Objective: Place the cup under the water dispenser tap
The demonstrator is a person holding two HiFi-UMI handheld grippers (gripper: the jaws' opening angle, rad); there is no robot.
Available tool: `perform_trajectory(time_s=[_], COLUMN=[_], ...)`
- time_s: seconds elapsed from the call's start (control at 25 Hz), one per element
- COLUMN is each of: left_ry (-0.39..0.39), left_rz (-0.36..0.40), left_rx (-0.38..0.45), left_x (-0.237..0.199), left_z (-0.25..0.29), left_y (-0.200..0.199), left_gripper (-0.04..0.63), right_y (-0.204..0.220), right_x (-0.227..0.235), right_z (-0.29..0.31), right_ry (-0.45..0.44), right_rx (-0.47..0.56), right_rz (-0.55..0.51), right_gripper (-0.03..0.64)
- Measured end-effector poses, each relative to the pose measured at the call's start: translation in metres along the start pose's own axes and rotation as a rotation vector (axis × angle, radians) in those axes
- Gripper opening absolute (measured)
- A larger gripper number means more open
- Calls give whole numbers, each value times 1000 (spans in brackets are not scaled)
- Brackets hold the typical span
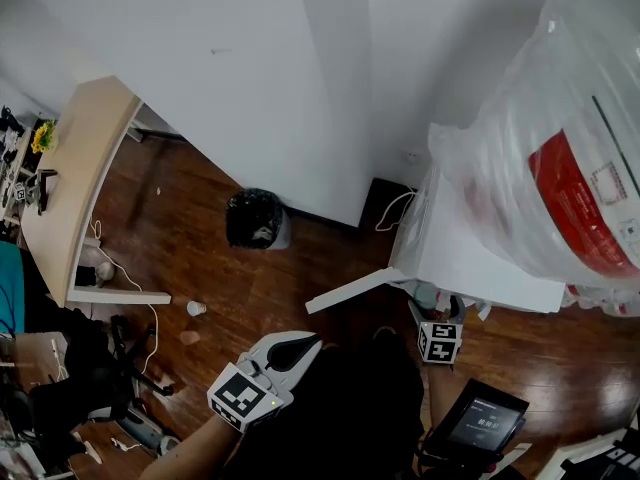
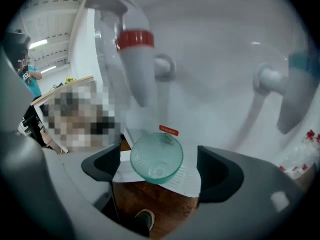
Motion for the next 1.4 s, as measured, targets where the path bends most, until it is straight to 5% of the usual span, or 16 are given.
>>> perform_trajectory(time_s=[0.44,0.64,0.76,0.84,1.4], left_ry=[91,126,131,153,150], left_rz=[-37,-71,-102,-99,-2], left_rx=[88,162,203,221,265], left_x=[37,34,33,35,107], left_z=[-50,-54,-59,-60,-61], left_y=[-69,-63,-52,-53,-96], left_gripper=[2,2,21,21,35], right_y=[-50,-80,-99,-118,-184], right_x=[-40,-59,-65,-66,-62], right_z=[-147,-208,-249,-273,-388], right_ry=[-153,-170,-157,-171,-277], right_rx=[-87,12,81,137,342], right_rz=[-26,-33,-12,-2,-83], right_gripper=[367,222,45,9,2])
Point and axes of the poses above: the fingertips, and each gripper's own axes: z forward along the fingers, x to its right, y out of its underside, the point moved 10 cm from there along -z, backward along the fingers
